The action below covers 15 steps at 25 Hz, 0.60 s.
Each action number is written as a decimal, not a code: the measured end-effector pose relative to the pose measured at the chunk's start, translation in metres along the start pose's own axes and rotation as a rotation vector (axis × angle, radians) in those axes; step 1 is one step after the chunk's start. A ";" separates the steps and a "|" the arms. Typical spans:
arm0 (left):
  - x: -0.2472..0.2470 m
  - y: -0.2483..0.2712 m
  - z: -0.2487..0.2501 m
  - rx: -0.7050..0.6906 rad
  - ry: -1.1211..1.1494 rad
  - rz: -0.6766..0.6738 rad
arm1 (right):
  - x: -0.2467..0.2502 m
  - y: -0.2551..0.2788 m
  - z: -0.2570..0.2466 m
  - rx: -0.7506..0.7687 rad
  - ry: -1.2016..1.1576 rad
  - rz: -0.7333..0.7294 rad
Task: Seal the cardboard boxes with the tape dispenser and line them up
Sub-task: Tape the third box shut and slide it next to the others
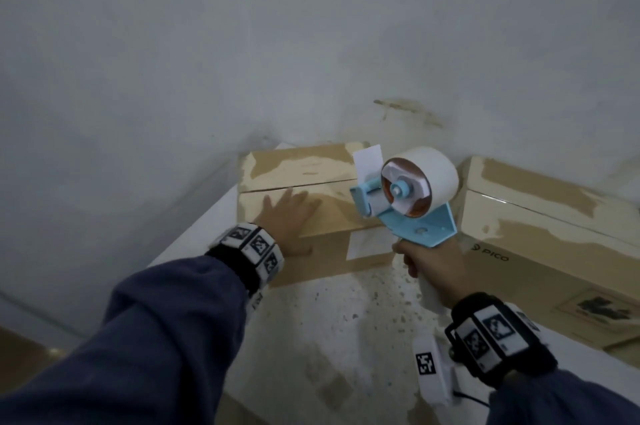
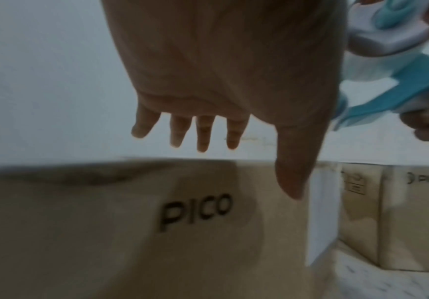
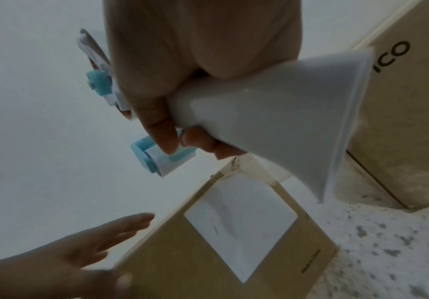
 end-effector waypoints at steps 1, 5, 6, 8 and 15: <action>0.001 -0.009 0.018 -0.072 -0.014 0.027 | -0.003 -0.003 -0.003 -0.010 -0.011 0.022; -0.006 -0.024 0.041 -0.302 -0.058 0.014 | -0.007 -0.015 -0.011 -0.049 -0.052 0.065; -0.004 -0.022 0.036 -0.332 -0.030 -0.020 | -0.007 -0.019 -0.012 -0.048 -0.055 0.076; 0.006 -0.019 0.025 -0.365 0.027 -0.118 | -0.008 -0.022 -0.014 -0.041 -0.065 0.096; 0.060 -0.071 0.028 0.237 1.067 -0.156 | -0.010 -0.026 -0.023 -0.011 -0.103 0.147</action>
Point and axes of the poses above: each hand's wrist, its own y-axis away from the middle knuckle, its own x-axis out of the back of the hand, z = x × y, the point moved 6 cm from there along -y, towards the middle knuckle, and after that the axes turned 14 degrees about z, right-handed, at the moved point
